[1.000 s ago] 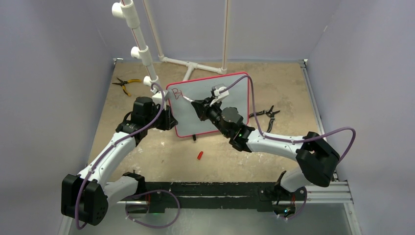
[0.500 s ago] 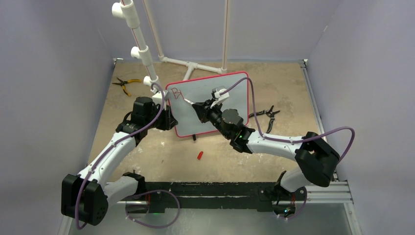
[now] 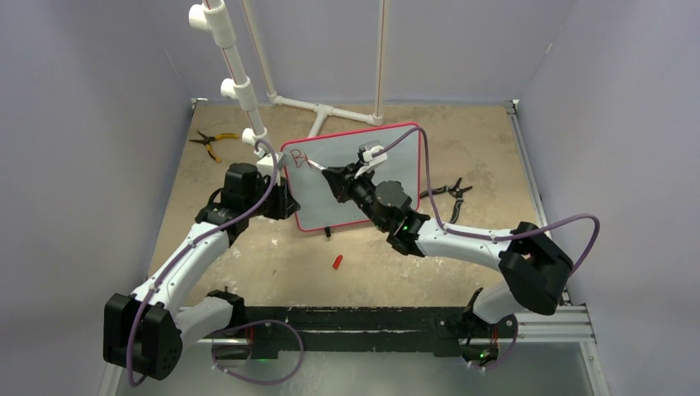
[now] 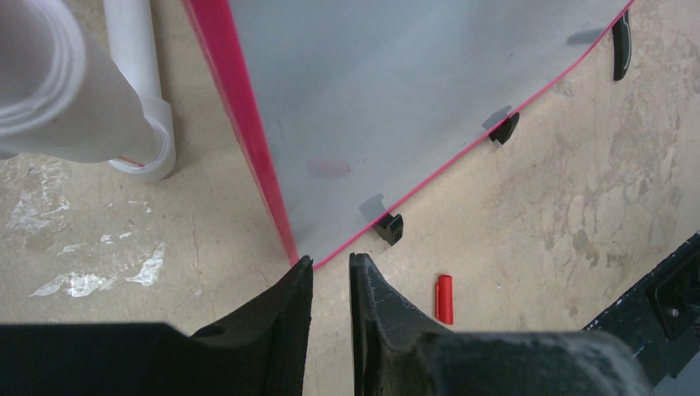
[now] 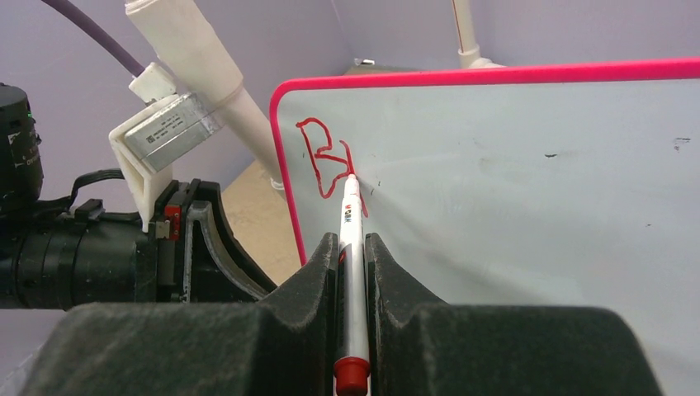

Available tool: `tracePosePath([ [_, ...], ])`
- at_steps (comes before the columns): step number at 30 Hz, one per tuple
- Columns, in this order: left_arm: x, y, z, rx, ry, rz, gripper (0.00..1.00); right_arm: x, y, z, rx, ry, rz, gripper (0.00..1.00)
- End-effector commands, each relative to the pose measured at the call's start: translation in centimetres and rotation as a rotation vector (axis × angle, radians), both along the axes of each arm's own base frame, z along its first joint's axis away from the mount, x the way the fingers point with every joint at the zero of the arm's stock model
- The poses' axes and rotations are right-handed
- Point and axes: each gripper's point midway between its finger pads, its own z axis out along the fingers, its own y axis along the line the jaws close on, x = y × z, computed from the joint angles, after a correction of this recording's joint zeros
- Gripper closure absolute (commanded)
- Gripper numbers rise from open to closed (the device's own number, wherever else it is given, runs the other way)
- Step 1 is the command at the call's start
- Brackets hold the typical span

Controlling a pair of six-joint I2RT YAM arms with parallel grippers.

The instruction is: Write a sentence on the whiteboard

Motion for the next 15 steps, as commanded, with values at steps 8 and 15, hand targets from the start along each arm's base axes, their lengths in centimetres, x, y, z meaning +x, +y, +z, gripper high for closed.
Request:
tracePosePath([
  [8, 0.5, -0.2, 0.8, -0.02, -0.035, -0.001, 0.79, 1.3, -1.2, 2.7, 0.057, -0.04, -0.089, 1.0],
  [15, 0.4, -0.2, 0.8, -0.021, -0.036, -0.001, 0.79, 1.3, -1.3, 2.2, 0.049, -0.028, -0.095, 1.0],
])
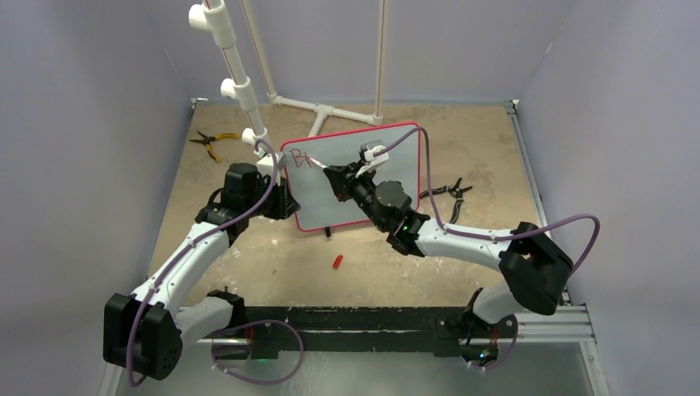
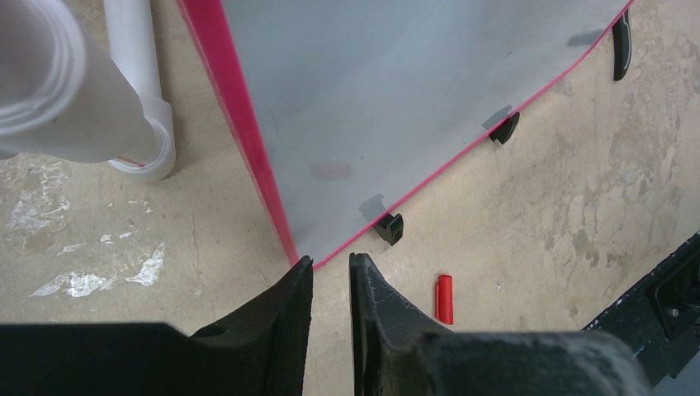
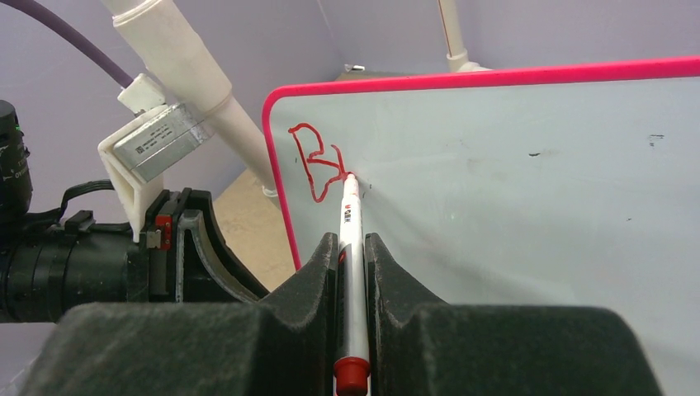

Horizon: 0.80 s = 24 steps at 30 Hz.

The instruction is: Write a sentence on the whiteboard

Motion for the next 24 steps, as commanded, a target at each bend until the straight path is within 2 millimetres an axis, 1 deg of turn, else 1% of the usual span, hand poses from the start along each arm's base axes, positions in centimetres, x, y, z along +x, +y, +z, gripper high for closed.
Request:
tracePosePath([
  [1, 0.4, -0.1, 0.9, -0.02, -0.037, 0.001, 0.79, 1.0, -0.9, 1.9, 0.041, -0.025, -0.066, 1.0],
  [7, 0.4, -0.1, 1.0, -0.022, -0.04, 0.002, 0.78, 0.9, -1.4, 1.8, 0.046, -0.017, -0.079, 1.0],
  [13, 0.4, -0.1, 1.0, -0.023, -0.04, 0.001, 0.79, 0.6, -0.9, 1.9, 0.045, -0.028, -0.047, 1.0],
  [16, 0.4, -0.1, 1.0, -0.02, -0.041, 0.005, 0.79, 0.0, -0.8, 2.8, 0.056, -0.054, -0.018, 1.0],
  [20, 0.5, 0.0, 0.9, -0.017, -0.039, 0.012, 0.79, -1.0, -1.6, 4.6, 0.089, -0.092, 0.005, 1.0],
  [21, 0.5, 0.0, 0.9, -0.016, -0.039, 0.012, 0.79, -1.5, -1.5, 4.7, 0.089, -0.094, 0.033, 1.0],
  [24, 0.5, 0.0, 0.8, -0.016, -0.037, 0.012, 0.79, -1.5, -1.9, 4.9, 0.082, -0.094, 0.029, 1.0],
])
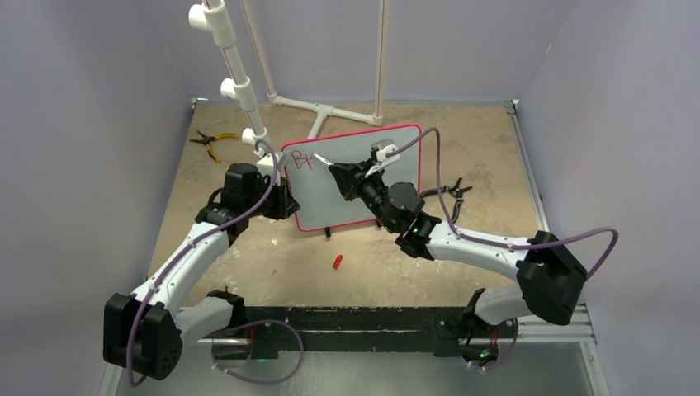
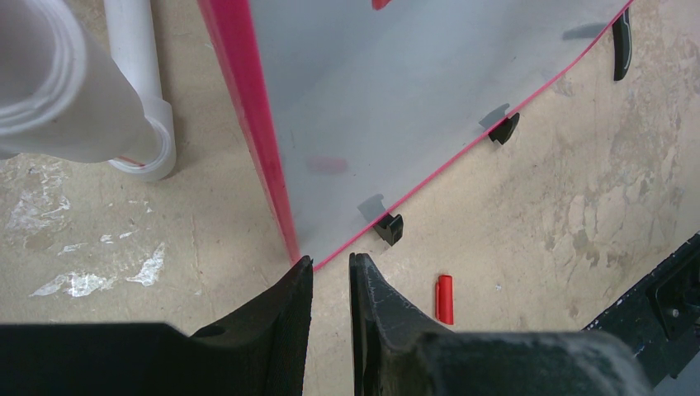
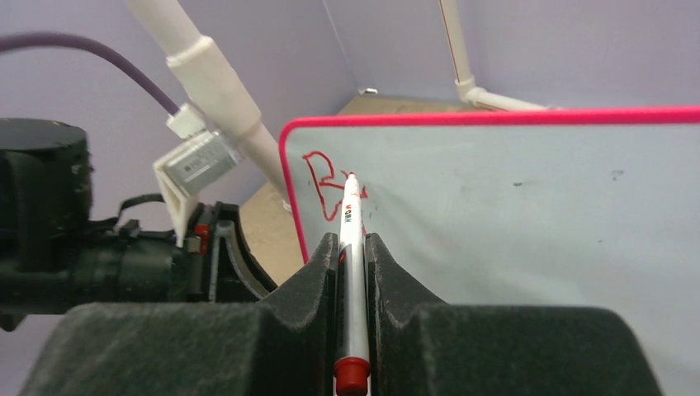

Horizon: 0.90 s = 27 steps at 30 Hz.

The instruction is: Write a sentence on the whiteboard

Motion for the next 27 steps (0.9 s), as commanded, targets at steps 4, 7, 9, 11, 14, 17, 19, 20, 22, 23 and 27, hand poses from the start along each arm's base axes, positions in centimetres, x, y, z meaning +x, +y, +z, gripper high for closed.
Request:
tracePosePath([
  [4, 0.5, 0.0, 0.7, -0.017, -0.033, 0.01, 0.79, -0.1, -1.2, 3.2, 0.041, -0.073, 0.006, 1.0],
  [7, 0.6, 0.0, 0.7, -0.015, -0.032, 0.01, 0.79, 0.1, -1.0, 3.2, 0.037, -0.074, 0.006, 1.0],
  [9, 0.6, 0.0, 0.7, -0.015, -0.032, 0.011, 0.79, 0.3, -0.7, 3.0, 0.03, -0.073, 0.01, 1.0],
  [11, 0.6, 0.0, 0.7, -0.014, -0.032, 0.01, 0.79, 0.4, -0.5, 2.8, 0.023, -0.072, 0.017, 1.0],
  [14, 0.5, 0.0, 0.6, -0.013, -0.029, 0.01, 0.79, 0.7, -0.2, 2.2, 0.012, -0.061, 0.013, 1.0],
  [17, 0.6, 0.0, 0.5, -0.013, -0.027, 0.007, 0.79, 1.0, -0.2, 1.6, 0.006, -0.046, 0.003, 1.0],
  [19, 0.6, 0.0, 0.5, -0.013, -0.027, 0.007, 0.79, 1.2, -0.4, 1.2, 0.001, -0.035, -0.01, 1.0],
  [20, 0.6, 0.0, 0.6, -0.013, -0.028, 0.007, 0.79, 1.3, -0.5, 1.1, 0.0, -0.029, -0.021, 1.0],
  [22, 0.6, -0.1, 0.6, -0.013, -0.029, 0.006, 0.79, 1.4, -0.6, 0.6, -0.006, -0.017, -0.027, 1.0],
  [23, 0.6, -0.1, 0.6, -0.013, -0.028, 0.006, 0.79, 1.3, -0.7, 0.4, -0.008, -0.011, -0.029, 1.0],
  [27, 0.6, 0.0, 0.6, -0.013, -0.03, 0.008, 0.79, 1.0, -0.9, -0.7, -0.017, 0.017, -0.025, 1.0],
])
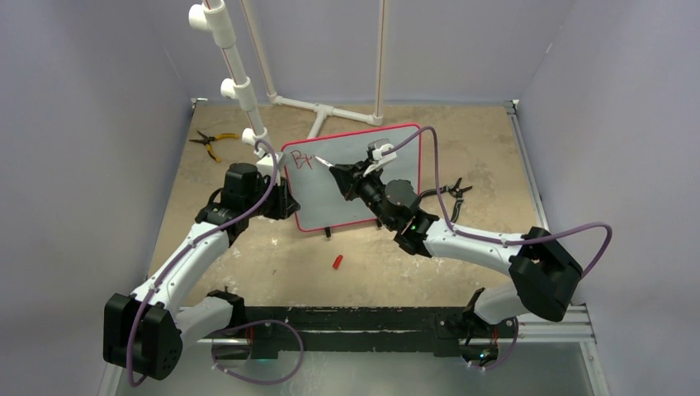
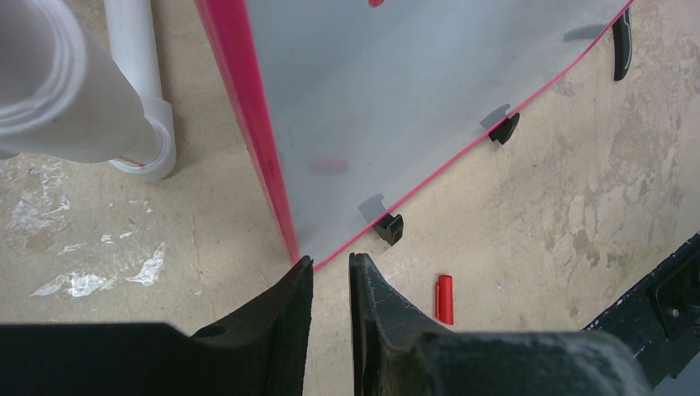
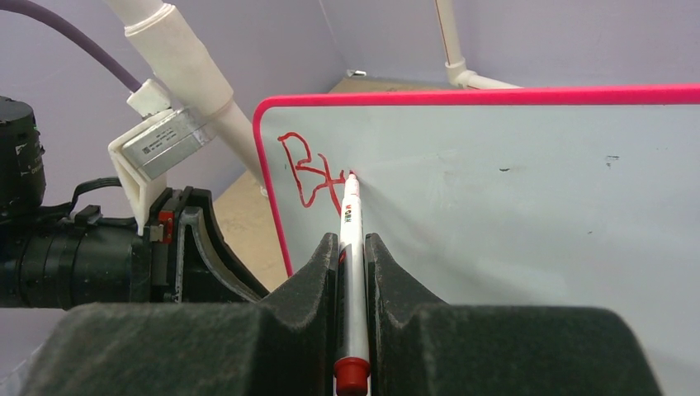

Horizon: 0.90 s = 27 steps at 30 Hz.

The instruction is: Write a sentence on the whiteboard

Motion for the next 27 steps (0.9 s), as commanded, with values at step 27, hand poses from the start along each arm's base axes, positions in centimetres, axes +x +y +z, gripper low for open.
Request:
tracePosePath([
  [27, 0.6, 0.0, 0.7, -0.013, -0.034, 0.008, 0.79, -0.4, -0.4, 4.2, 0.092, -0.064, 0.007, 1.0],
])
